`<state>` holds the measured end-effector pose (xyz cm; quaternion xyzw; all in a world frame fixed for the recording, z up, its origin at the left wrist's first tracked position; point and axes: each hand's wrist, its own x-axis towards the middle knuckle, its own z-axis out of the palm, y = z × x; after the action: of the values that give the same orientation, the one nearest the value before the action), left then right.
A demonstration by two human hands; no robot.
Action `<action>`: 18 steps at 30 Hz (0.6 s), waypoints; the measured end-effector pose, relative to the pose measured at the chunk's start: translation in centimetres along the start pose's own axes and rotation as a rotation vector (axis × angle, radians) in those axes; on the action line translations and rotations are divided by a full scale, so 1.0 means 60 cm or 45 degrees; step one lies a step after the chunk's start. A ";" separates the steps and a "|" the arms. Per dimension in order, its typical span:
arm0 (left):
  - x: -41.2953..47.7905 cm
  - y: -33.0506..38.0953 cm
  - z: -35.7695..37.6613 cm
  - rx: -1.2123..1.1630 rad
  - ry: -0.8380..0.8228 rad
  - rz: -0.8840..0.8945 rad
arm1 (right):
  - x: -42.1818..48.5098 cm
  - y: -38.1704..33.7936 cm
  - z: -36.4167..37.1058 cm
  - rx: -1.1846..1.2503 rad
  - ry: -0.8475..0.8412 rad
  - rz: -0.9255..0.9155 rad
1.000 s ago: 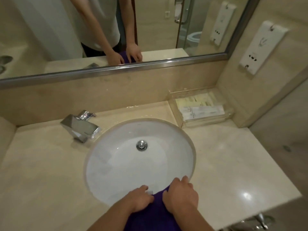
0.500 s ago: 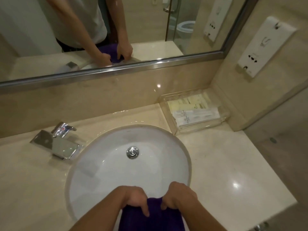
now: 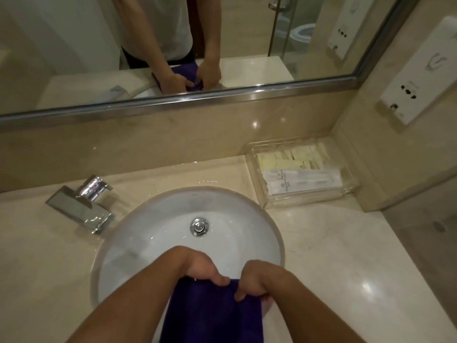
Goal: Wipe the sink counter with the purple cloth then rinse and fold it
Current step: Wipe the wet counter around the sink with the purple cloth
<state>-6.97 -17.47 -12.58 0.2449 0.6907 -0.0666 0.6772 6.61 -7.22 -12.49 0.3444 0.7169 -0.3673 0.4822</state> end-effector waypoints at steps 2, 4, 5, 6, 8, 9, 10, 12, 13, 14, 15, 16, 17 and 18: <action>0.002 0.001 -0.007 -0.041 0.063 -0.031 | 0.005 0.003 -0.007 -0.013 0.044 -0.024; 0.004 0.005 -0.009 -0.022 0.099 -0.039 | 0.011 0.007 -0.010 -0.024 0.050 -0.037; 0.002 0.008 -0.009 0.008 0.101 -0.031 | 0.012 0.008 -0.011 -0.028 0.046 -0.037; -0.002 0.012 -0.009 0.054 0.096 -0.014 | 0.014 0.009 -0.012 -0.035 0.040 -0.039; -0.014 0.022 -0.011 0.142 0.096 0.037 | 0.015 0.010 -0.016 -0.065 0.036 -0.047; -0.022 0.027 -0.014 0.162 0.102 0.058 | 0.014 0.008 -0.021 -0.084 0.045 -0.051; -0.030 0.032 -0.018 0.172 0.114 0.075 | 0.012 0.006 -0.027 -0.096 0.060 -0.058; -0.048 0.039 -0.035 0.205 0.179 0.110 | 0.002 -0.004 -0.048 -0.100 0.127 -0.076; -0.058 0.041 -0.047 0.220 0.231 0.129 | -0.006 -0.012 -0.063 -0.092 0.188 -0.095; -0.068 0.044 -0.062 0.222 0.293 0.144 | -0.016 -0.021 -0.080 -0.080 0.269 -0.121; -0.079 0.046 -0.078 0.202 0.361 0.162 | -0.026 -0.031 -0.098 -0.065 0.361 -0.153; -0.090 0.049 -0.095 0.163 0.438 0.187 | -0.037 -0.042 -0.118 -0.049 0.455 -0.189; -0.102 0.053 -0.112 0.118 0.518 0.210 | -0.048 -0.053 -0.138 -0.028 0.540 -0.227; -0.114 0.058 -0.127 0.086 0.598 0.229 | -0.057 -0.064 -0.156 0.003 0.611 -0.262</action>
<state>-12.60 -12.92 -4.55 0.3366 0.8019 0.0298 0.4926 0.24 -1.55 -6.05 0.3477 0.8416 -0.3230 0.2579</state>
